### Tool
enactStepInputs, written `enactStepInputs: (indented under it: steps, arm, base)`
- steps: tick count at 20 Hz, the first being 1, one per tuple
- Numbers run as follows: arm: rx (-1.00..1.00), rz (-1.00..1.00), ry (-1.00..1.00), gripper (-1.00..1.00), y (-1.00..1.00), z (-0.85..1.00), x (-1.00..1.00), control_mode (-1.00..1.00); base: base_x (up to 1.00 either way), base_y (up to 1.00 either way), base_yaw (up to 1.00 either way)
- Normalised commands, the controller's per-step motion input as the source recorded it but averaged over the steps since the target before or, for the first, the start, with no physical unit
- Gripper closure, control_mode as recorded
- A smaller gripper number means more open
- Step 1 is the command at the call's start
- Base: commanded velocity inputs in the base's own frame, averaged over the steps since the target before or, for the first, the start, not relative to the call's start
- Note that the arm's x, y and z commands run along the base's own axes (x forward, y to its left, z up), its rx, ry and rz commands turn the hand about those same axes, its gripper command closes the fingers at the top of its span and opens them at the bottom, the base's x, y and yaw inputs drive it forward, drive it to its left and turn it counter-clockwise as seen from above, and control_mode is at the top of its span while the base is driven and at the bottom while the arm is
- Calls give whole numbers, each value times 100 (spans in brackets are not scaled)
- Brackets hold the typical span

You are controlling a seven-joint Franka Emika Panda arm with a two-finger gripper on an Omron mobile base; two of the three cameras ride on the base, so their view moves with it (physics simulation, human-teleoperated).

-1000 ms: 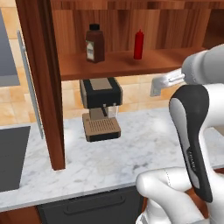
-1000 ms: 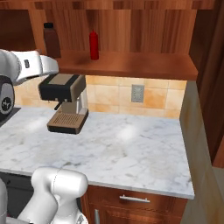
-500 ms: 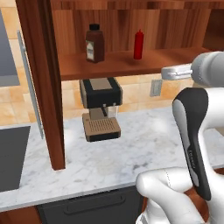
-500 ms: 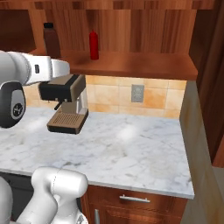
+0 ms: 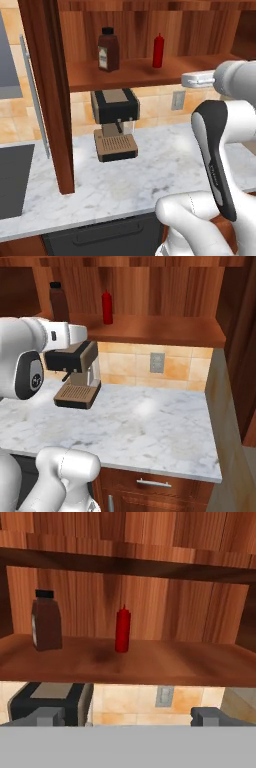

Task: Collect the paprika, ketchup, and shaker from the cabinet and place them next to the stove.

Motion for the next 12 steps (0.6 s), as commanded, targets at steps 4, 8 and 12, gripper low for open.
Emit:
enactStepInputs:
  steps: [4,8,12]
  arm:
    - [2,0,-3,-100,-7,-3,3,-100]
    - [1,0,-1,-100,0,0,15,-100]
    - [0,0,0,-100,2,0,43,-100]
  base:
    - [0,0,0]
    - [0,0,0]
    - [0,0,0]
